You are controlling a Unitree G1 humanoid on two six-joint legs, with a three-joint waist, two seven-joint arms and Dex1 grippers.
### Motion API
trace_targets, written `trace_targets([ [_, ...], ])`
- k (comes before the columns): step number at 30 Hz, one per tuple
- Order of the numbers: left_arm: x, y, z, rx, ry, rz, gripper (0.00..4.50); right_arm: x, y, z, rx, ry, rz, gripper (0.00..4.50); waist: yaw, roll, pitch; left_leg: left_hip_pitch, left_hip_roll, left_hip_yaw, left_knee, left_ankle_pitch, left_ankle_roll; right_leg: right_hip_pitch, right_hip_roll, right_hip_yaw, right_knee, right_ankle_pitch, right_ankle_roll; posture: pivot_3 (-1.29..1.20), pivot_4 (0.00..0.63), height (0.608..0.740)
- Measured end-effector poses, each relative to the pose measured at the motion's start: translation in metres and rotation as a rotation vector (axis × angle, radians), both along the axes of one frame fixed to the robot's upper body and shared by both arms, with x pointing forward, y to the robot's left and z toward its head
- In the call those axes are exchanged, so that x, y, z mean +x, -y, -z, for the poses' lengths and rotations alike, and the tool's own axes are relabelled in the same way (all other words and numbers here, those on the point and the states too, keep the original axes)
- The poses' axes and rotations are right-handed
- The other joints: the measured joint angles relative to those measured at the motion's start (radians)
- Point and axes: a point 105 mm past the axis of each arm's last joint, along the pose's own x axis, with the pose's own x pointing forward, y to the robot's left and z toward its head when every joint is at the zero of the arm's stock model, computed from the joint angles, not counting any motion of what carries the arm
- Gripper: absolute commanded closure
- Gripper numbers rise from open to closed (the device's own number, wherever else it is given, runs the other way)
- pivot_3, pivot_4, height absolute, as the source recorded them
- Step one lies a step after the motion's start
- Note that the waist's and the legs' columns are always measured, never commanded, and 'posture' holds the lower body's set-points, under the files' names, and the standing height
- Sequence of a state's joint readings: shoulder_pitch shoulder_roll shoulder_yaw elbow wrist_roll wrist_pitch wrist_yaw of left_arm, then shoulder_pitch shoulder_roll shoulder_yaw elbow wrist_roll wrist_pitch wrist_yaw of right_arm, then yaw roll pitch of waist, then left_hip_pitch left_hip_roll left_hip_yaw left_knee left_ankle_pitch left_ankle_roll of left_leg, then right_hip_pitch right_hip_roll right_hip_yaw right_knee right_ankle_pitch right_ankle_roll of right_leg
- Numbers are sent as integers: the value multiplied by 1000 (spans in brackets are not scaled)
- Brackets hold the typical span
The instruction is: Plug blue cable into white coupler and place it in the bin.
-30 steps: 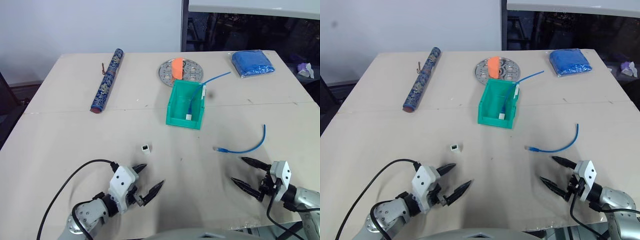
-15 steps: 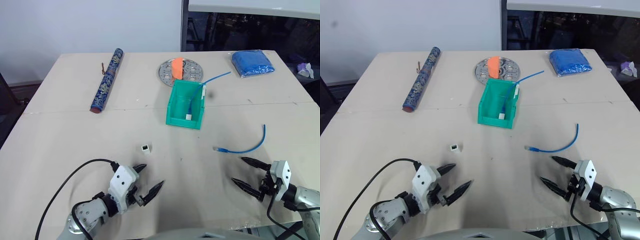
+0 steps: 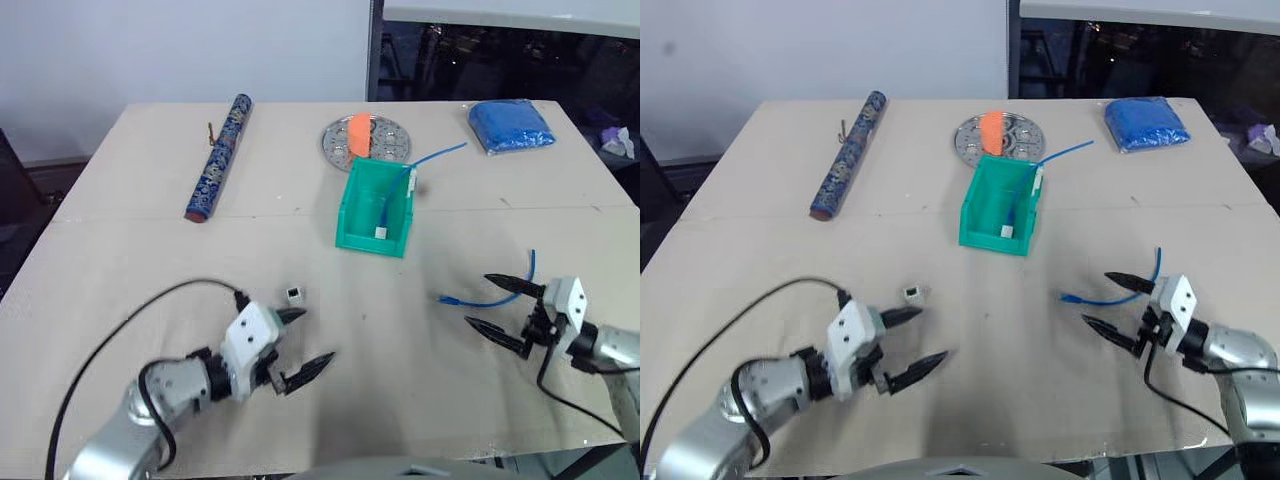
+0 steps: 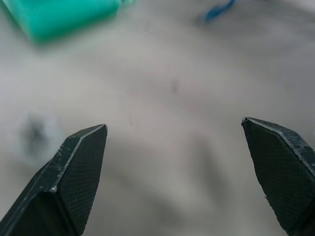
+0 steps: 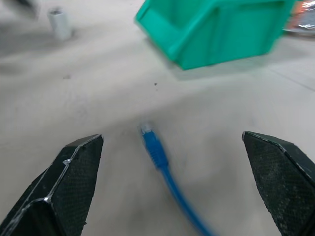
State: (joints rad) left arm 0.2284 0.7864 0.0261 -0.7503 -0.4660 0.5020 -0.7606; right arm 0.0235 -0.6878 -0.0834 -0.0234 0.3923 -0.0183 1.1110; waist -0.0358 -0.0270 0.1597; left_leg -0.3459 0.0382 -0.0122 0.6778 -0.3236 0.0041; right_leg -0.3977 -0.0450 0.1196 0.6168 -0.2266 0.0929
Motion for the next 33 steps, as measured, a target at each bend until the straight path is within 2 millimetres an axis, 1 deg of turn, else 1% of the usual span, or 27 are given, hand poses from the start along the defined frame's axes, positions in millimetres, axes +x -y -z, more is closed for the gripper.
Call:
trace_targets([
  [2,3,4,-9,33,4,66,0,5,-7,13,-68,-54,-49,20,-1,0,1,-1,0,0,-2,0,0,-1,0,0,-2,0,0,0,150,740],
  [3,4,5,-12,44,2,88,0,5,-10,19,-90,-77,-71,260,-1,1,1,-2,0,1,-2,0,0,-1,0,0,-3,0,0,0,150,740],
  [4,4,5,-13,50,-10,106,0,6,-11,20,-105,-84,-88,417,-1,1,1,-2,0,1,-4,0,0,-1,0,0,-5,0,0,0,150,740],
  [6,2,7,-17,62,-26,149,0,9,-10,18,-149,-78,-119,1172,-3,1,1,-2,0,0,-7,0,0,-1,0,0,-8,2,3,0,150,740],
  [10,-3,6,-19,82,-60,208,0,8,-11,17,-151,-81,-142,3091,-1,1,1,-3,0,-1,-9,0,0,-2,0,-2,-9,2,3,0,150,740],
  [11,-4,6,-19,79,-62,215,0,8,-12,18,-151,-82,-145,3285,-1,1,1,-3,0,-1,-9,0,0,-2,0,-2,-9,2,3,0,150,740],
  [12,-5,6,-20,72,-68,227,0,7,-13,18,-151,-86,-154,3877,-1,1,1,-3,0,-1,-9,0,0,-2,0,-2,-9,1,1,0,150,740],
  [13,-5,6,-20,71,-69,231,0,7,-15,18,-151,-88,-161,4317,-2,1,1,-3,0,0,-9,0,0,-2,0,-2,-9,0,0,0,150,740],
  [14,-5,6,-20,68,-69,243,0,6,-16,18,-152,-90,-167,4435,-2,1,1,-3,0,0,-8,0,0,-2,0,-2,-8,0,0,0,150,740],
  [16,-3,4,-21,61,-68,261,0,9,-21,16,-154,-100,-174,4435,-4,0,1,-2,0,0,-8,0,0,-2,0,-2,-8,0,0,0,150,740],
  [18,0,2,-21,59,-68,276,0,9,-32,16,-149,-120,-203,4435,-5,0,1,-2,0,0,-7,0,0,-2,0,-2,-7,0,0,0,150,740],
  [20,5,3,-23,67,-56,302,0,10,-50,13,-149,-124,-263,4435,-5,1,2,-1,0,-1,-6,0,0,-1,0,-2,-6,1,-1,0,150,740],
  [23,15,5,-23,92,-38,341,0,16,-81,0,-160,-73,-364,4435,-5,1,2,-1,0,-1,-6,1,-1,-1,0,-2,-6,1,-1,0,150,740],
  [24,18,6,-23,100,-37,351,0,17,-89,-3,-163,-60,-386,4435,-4,1,2,-2,0,-1,-6,1,-1,-1,0,-2,-6,1,0,0,150,740],
  [26,27,9,-22,122,-33,364,0,19,-106,-6,-172,-37,-434,4435,-1,1,2,-3,0,-2,-6,1,-2,-2,0,-3,-6,2,3,0,150,740],
  [27,34,10,-22,140,-27,366,0,22,-115,-5,-169,-34,-448,4091,0,1,2,-3,0,-2,-6,1,-2,-2,0,-4,-6,3,3,0,150,740],
  [29,45,14,-22,167,-8,363,0,26,-122,-2,-173,-35,-444,3361,4,1,2,-6,0,-3,-6,3,-6,-3,0,-5,-7,3,3,0,150,740],
  [31,54,17,-21,185,6,356,0,29,-121,2,-181,-46,-426,2381,8,1,2,-12,0,-4,-6,4,-6,-9,0,-7,-7,3,3,0,150,740],
  [32,59,22,-19,191,7,356,0,29,-116,6,-174,-59,-399,1889,12,1,1,-17,-1,-5,-6,4,-7,-13,-1,-9,-6,3,2,0,150,740],
  [33,61,27,-17,187,2,359,0,27,-114,7,-161,-65,-389,1329,17,1,1,-18,-1,-6,-6,4,-7,-14,-2,-12,-6,3,2,0,150,740],
])
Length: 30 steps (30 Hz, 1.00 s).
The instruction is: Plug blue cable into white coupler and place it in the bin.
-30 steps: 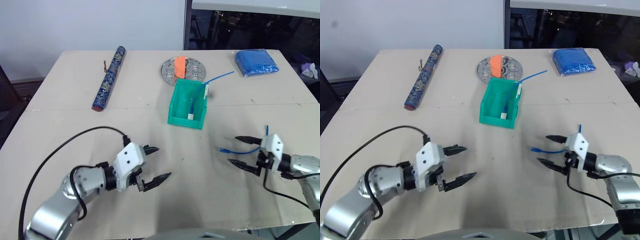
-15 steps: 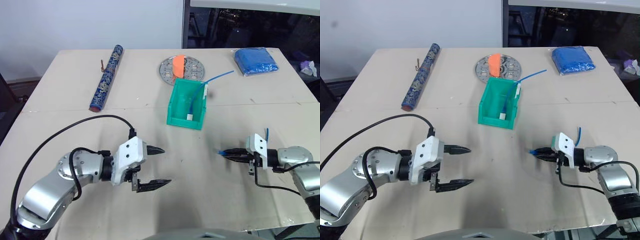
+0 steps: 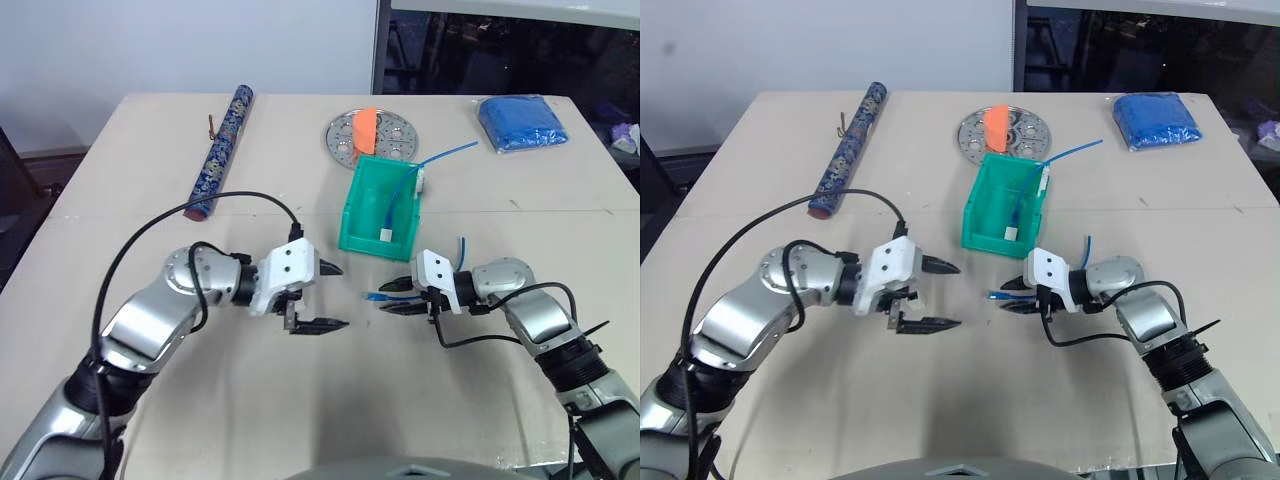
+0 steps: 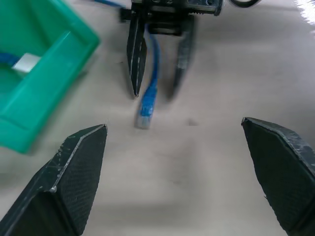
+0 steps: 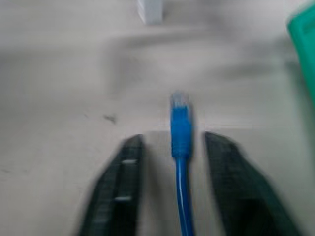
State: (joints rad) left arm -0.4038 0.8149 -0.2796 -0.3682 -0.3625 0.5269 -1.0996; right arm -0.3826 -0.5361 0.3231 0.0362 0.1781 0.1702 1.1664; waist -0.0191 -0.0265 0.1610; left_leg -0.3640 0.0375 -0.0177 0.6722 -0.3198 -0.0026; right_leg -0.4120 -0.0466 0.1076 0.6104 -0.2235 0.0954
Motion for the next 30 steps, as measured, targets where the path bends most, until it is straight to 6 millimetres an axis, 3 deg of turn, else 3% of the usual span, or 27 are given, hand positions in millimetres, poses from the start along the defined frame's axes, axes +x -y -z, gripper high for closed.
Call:
trace_targets([
  [3,1,16,11,5,-22,27,0,-4,18,-1,81,-14,113,28,9,0,0,-1,0,-2,-1,0,0,0,-2,-5,0,0,0,0,150,740],
  [6,-3,22,20,15,-51,45,0,-11,46,-1,126,-33,235,28,10,0,0,-2,0,-3,0,0,0,0,-2,-6,-1,0,0,0,150,740],
  [11,4,27,31,46,-86,57,0,-44,83,2,205,-80,380,28,10,0,0,1,0,-5,3,-2,4,3,-1,-6,4,0,0,0,150,740],
  [15,20,26,33,71,-70,53,0,-54,94,-9,280,-70,432,28,2,0,0,2,-1,-6,12,-2,4,4,0,-6,12,-1,0,0,150,740],
  [22,23,31,45,119,-81,167,0,-65,98,-9,307,-89,466,28,7,0,-1,4,-1,-8,15,-1,3,7,0,-6,13,-2,-3,0,150,740],
  [26,30,33,45,129,-57,192,1752,-67,98,-7,313,-94,475,0,8,1,-2,3,-1,-9,15,-1,3,7,0,-7,13,0,0,0,150,740],
  [30,33,36,46,121,-36,207,3793,-68,97,-6,320,-87,482,0,8,1,-2,3,-1,-9,15,-1,3,7,0,-7,13,0,0,0,150,740],
])
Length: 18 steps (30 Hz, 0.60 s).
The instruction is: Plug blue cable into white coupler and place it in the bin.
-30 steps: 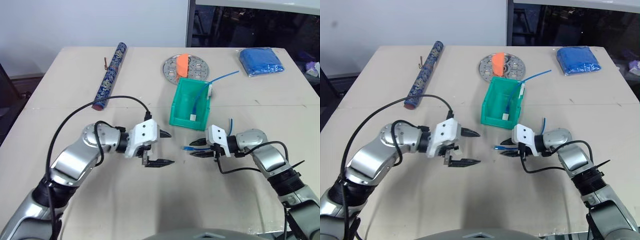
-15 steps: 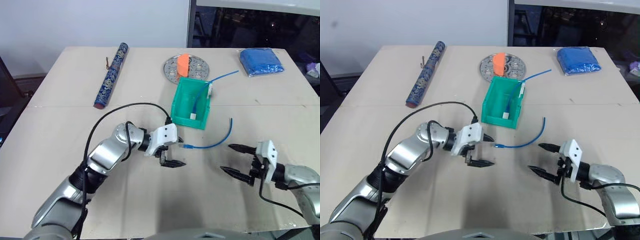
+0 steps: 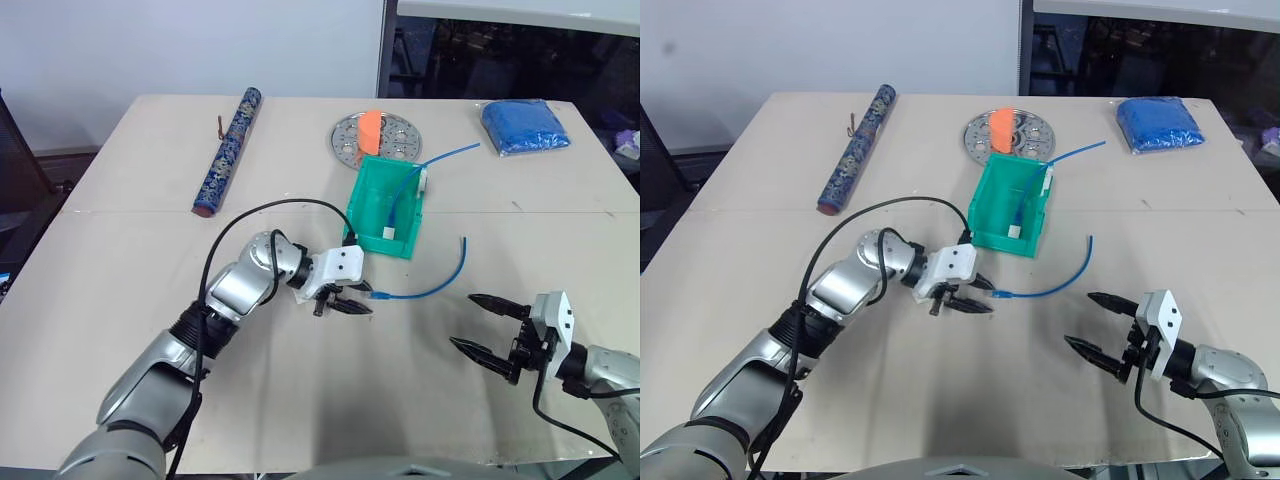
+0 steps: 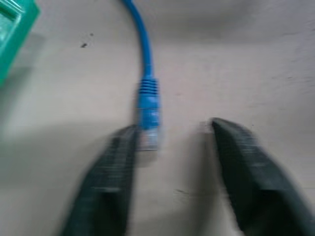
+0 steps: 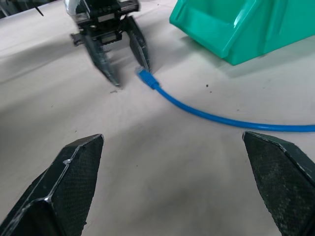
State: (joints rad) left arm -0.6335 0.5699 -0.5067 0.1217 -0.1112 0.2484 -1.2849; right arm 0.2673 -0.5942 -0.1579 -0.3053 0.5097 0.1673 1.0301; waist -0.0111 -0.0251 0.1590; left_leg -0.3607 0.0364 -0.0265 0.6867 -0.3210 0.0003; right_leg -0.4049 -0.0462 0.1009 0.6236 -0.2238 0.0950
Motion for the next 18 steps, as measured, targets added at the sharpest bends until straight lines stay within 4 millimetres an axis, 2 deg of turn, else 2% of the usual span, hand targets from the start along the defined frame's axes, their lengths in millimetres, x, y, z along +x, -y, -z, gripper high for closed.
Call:
trace_targets([
  [2,0,2,0,-9,0,7,4443,0,0,1,1,-3,4,0,0,0,0,0,0,0,0,0,0,0,0,0,0,0,0,0,150,740],
  [6,1,2,-1,-32,-5,-4,4443,-4,0,4,23,-43,19,0,0,0,0,0,0,-1,0,0,0,0,0,0,1,0,0,0,150,740],
  [9,1,9,-10,-134,-80,-45,4443,-12,-9,0,149,-148,10,0,0,0,0,-1,0,-2,0,0,0,0,0,-1,1,0,0,0,150,740],
  [11,-1,18,-28,-255,-156,-68,4443,-16,-16,-4,229,-213,-5,0,0,0,0,-2,0,-3,1,0,0,0,0,-2,1,0,0,0,150,740],
  [12,-4,23,-43,-346,-224,-70,4443,-17,-20,-7,282,-247,-11,0,-1,0,0,-2,0,-4,1,0,0,0,0,-2,1,0,0,0,150,740],
  [15,-16,28,-75,-483,-344,-34,4443,-7,-34,-24,407,-254,-22,0,-8,1,0,-1,0,-5,0,0,0,0,0,-3,2,0,0,0,150,740],
  [18,-25,29,-84,-518,-432,-12,4443,12,-49,-49,511,-205,-31,0,-9,1,0,-1,0,-6,0,0,0,0,0,-4,2,0,0,0,150,740],
])
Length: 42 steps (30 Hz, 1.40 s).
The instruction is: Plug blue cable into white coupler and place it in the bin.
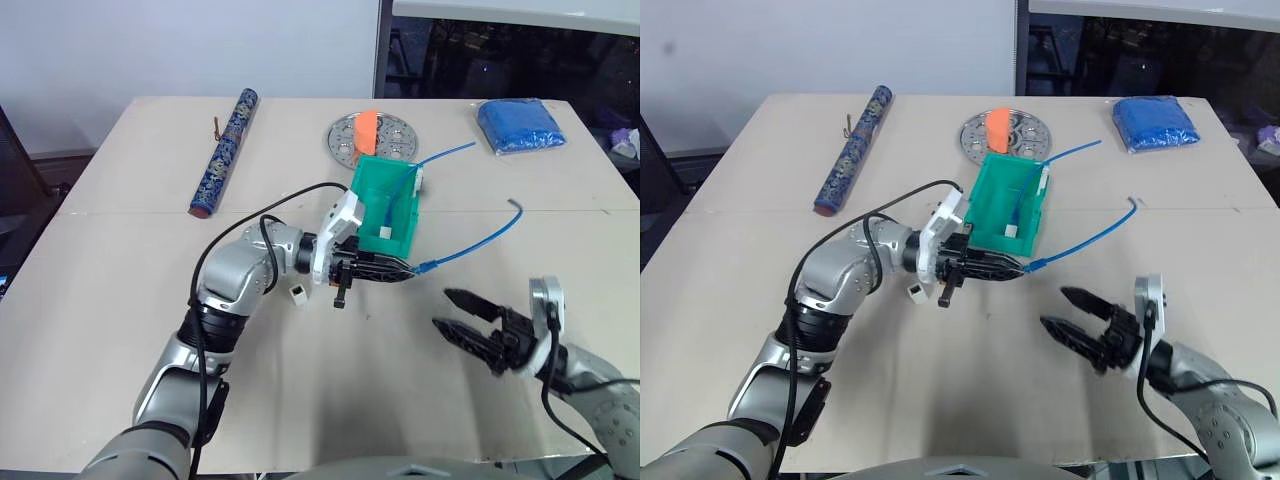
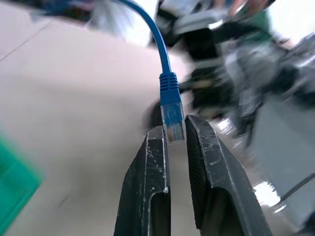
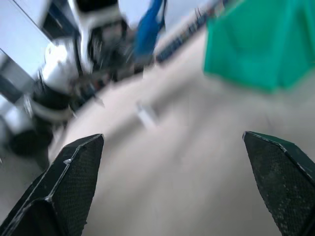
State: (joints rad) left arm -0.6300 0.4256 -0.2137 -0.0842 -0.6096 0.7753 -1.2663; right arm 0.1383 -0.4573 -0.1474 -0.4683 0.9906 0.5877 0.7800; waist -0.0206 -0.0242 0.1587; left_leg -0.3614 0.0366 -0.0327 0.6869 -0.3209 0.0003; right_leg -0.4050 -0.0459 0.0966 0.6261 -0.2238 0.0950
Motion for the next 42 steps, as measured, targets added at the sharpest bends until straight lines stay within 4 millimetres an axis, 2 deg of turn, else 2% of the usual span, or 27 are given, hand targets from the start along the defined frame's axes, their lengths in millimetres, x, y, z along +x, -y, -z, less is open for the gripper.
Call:
trace_targets([
  [3,-1,-1,-1,-1,-33,1,4443,9,-13,-21,81,35,-17,0,7,0,0,-1,0,-2,0,0,0,0,0,-2,0,0,0,0,150,740],
  [6,0,-3,0,10,-41,-11,4500,12,-18,-32,133,40,-33,696,9,0,0,-2,0,-2,0,1,-2,0,-1,-2,-2,0,0,0,150,740],
  [9,1,-3,-1,1,-48,-23,4500,12,-22,-36,132,44,-59,1849,9,0,0,-2,0,-2,-1,1,-2,0,-1,-3,-2,0,-1,0,150,740],
  [10,1,-3,-2,0,-48,-24,4500,12,-22,-36,132,44,-60,2514,9,0,0,-2,0,-2,-1,1,-2,0,-1,-3,-2,-1,-1,0,150,740],
  [11,1,-3,-2,-2,-50,-25,4500,12,-23,-36,132,43,-62,2844,8,0,0,-2,0,-2,-1,1,-2,0,-1,-3,-2,-1,-1,0,150,740],
  [12,1,-3,-2,-2,-53,-27,4500,11,-24,-36,133,40,-68,2983,7,0,0,-2,0,-2,-2,1,-2,0,-1,-3,-2,-1,-2,0,150,740],
  [13,2,-3,-2,-3,-59,-33,4500,11,-25,-38,134,42,-81,3509,6,0,0,-2,0,-2,-2,1,-2,0,-1,-3,-2,-1,-2,0,150,740],
  [15,0,-2,-3,-16,-68,-25,4500,12,-25,-39,129,45,-81,4218,7,0,0,-2,0,-2,-1,1,-1,0,-1,-3,-1,-1,-1,0,150,740],
  [16,1,-2,-3,-19,-70,-27,4500,12,-25,-40,130,46,-83,4437,7,0,0,-2,0,-2,-1,1,-1,0,0,-3,-1,-1,-1,0,150,740],
  [22,1,-1,-5,-39,-87,-43,4500,14,-26,-42,128,49,-86,4437,5,0,0,-2,0,-2,-1,1,-1,0,0,-3,-1,-1,-1,0,150,740],
  [28,-1,-7,-7,-33,-26,-80,1760,14,-33,-42,125,40,-116,4500,5,0,0,-2,0,-2,-2,1,-2,0,0,-3,-2,-1,-2,0,150,740],
  [29,-4,-15,-8,-19,-3,-112,1110,16,-32,-40,122,35,-111,4500,2,0,0,-2,0,-2,-2,1,-2,-1,0,-3,-2,-1,-2,0,150,740],
  [31,-6,-26,-17,-19,34,-163,288,19,-28,-37,110,26,-95,4500,3,1,0,-2,0,-2,-2,1,-1,-1,0,-3,-2,-1,-2,0,150,740],
  [32,-9,-38,-25,-13,70,-215,20,21,-24,-35,94,28,-78,4500,2,1,0,-2,0,-2,-2,1,-1,-2,0,-3,-2,-1,-2,0,150,740],
  [34,-16,-61,-36,14,130,-320,20,25,-14,-32,73,40,-31,4500,1,1,0,-2,0,-2,-3,1,-1,-2,0,-3,-2,-1,-2,0,150,740],
  [37,-26,-90,-38,48,172,-494,20,29,3,-25,43,53,33,4500,3,1,0,-2,1,-1,-4,1,-1,-2,-1,-3,-2,-1,-2,0,150,740],
  [40,-38,-112,-23,65,176,-706,20,31,11,-19,12,66,64,4500,6,1,0,-2,1,-1,-3,1,-2,-2,-1,-3,-2,-1,-2,0,150,740],
  [42,-49,-120,0,103,147,-832,20,33,14,-16,1,70,76,4500,6,0,0,-2,1,-1,-3,1,-2,-1,-1,-3,-2,-1,-2,0,150,740],
])
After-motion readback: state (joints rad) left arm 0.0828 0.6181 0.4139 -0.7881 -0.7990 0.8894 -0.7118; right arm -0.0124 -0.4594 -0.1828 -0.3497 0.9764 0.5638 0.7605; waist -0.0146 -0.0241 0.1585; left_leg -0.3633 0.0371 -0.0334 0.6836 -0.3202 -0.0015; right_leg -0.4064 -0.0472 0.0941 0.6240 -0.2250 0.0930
